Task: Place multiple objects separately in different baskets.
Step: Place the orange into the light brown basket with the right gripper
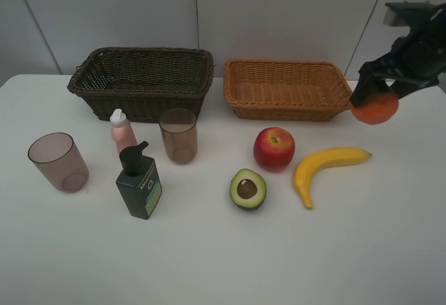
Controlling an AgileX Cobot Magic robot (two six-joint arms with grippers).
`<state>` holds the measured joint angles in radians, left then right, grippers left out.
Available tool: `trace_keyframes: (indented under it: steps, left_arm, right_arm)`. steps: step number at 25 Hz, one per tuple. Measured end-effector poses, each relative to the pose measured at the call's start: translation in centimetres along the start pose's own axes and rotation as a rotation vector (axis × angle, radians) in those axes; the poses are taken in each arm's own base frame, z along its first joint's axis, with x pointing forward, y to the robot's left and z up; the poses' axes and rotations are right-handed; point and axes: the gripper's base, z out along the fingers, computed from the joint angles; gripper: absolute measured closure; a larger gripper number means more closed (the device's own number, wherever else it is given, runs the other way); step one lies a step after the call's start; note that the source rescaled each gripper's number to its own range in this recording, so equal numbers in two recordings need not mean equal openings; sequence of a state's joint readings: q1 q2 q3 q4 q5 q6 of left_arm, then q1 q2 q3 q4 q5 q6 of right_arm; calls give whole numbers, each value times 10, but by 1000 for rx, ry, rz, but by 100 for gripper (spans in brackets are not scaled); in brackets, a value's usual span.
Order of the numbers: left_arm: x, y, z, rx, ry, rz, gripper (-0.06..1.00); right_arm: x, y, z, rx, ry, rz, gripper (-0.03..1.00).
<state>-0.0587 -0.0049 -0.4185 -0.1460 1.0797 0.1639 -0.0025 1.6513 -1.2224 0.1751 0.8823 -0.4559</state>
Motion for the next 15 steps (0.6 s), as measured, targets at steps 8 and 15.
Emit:
trace_keyframes:
  steps: [8, 15]
  left_arm:
    - [0, 0, 0, 0, 0, 0, -6]
    - [0, 0, 0, 0, 0, 0, -6]
  right_arm:
    - [-38, -11, -25, 100, -274, 5, 34]
    - [-55, -20, -19, 175, -444, 26, 34]
